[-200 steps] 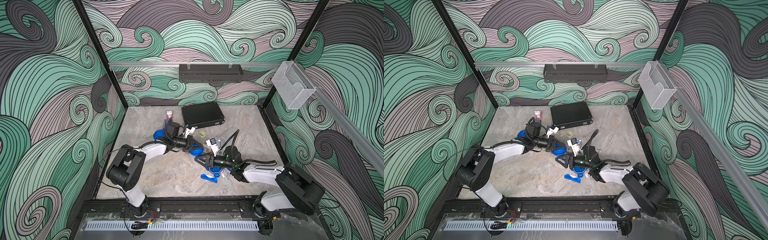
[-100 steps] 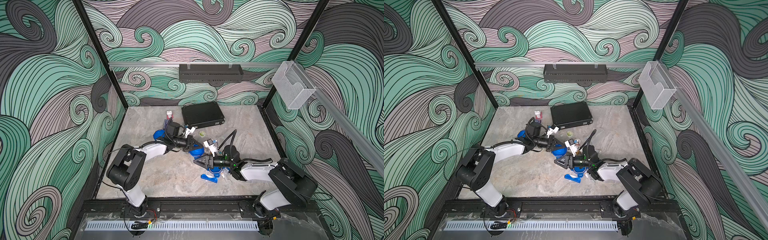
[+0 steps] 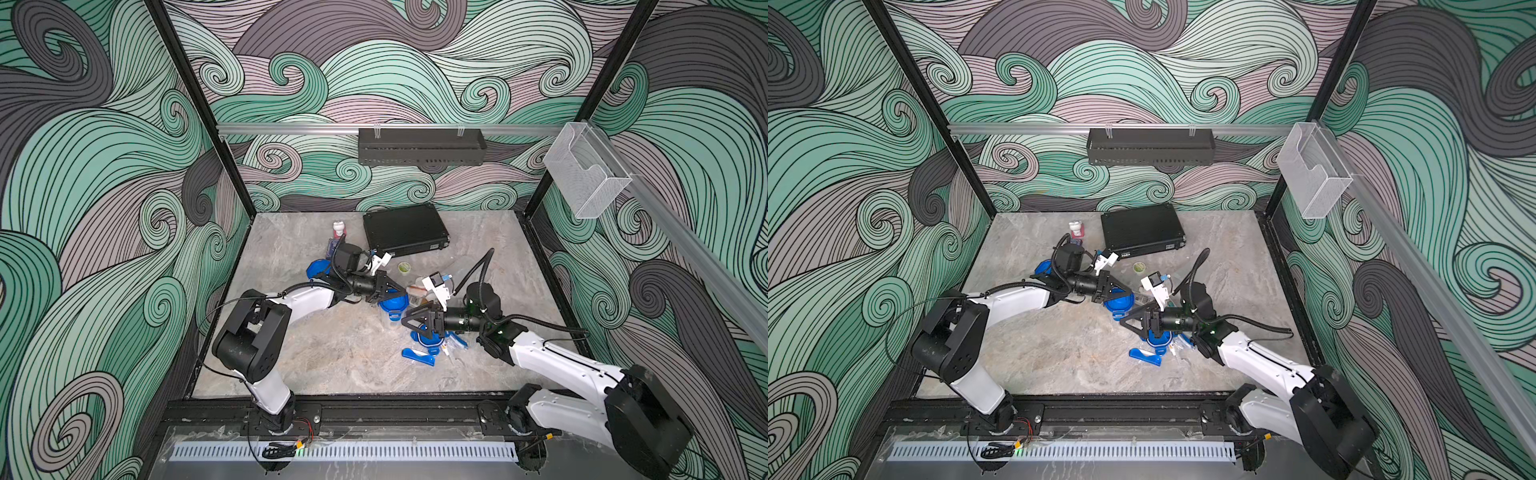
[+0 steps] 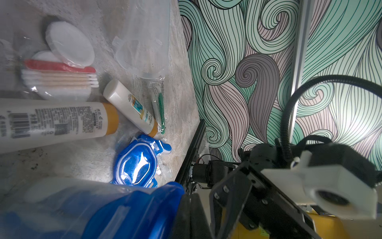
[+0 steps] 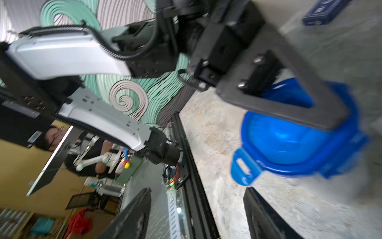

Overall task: Take out toiletry kits
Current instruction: Unfasten the latch on the container, then adjust the container at the center of the board.

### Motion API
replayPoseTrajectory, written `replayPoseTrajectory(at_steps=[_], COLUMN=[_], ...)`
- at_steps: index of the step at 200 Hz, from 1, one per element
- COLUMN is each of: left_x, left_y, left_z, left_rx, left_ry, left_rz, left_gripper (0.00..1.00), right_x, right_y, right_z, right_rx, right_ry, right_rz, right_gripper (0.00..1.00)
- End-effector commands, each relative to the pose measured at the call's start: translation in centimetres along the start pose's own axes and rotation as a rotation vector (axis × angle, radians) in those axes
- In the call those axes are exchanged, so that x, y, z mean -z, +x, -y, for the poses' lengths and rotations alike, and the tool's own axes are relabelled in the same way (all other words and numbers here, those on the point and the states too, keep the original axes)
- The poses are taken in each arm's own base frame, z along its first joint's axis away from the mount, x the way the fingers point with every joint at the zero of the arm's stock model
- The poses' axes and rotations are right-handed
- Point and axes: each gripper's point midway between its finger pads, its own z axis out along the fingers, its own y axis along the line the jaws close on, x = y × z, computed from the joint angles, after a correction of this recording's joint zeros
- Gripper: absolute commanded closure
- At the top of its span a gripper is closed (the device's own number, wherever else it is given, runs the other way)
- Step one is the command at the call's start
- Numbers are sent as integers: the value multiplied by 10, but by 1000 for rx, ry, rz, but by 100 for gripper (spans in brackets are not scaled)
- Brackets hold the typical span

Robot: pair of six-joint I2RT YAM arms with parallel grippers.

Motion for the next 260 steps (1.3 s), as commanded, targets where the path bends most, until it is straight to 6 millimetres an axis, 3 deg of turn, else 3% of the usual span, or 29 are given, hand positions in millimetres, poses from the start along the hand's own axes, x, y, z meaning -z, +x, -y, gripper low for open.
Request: replayPoseTrajectory(at_steps=[1, 19, 74, 111, 143, 170, 203, 260], left_x=[3, 5, 15, 29, 24, 12, 14, 15], left_y=[44, 33, 9, 7, 21, 26, 28, 29], left_z=[-89, -71, -19, 6, -7, -8, -10, -26], left_rx=[228, 202, 116, 58, 81, 84, 75, 93], left_ry=[-319, -295, -264, -277, -284, -237, -268, -326], left_rz=[-57, -45, -31, -14, -58, -75, -80, -90], left_gripper=[100, 100, 70, 69, 83, 81, 81, 92], right_x=[19, 25, 23, 14, 5, -1, -13, -24], right_y=[-19, -25, -27, -34, -45, -46, -51, -54], right_z=[29, 43, 55, 61, 60, 71, 78, 82], right_rx=[-48, -78, -101, -185, -292, -335, -413, -536], right_ry=[88, 124, 152, 125, 43, 64, 9, -108], right_rz=[80, 104, 99, 94, 129, 126, 120, 144], right_gripper=[28, 28, 26, 27, 29, 29, 30, 33])
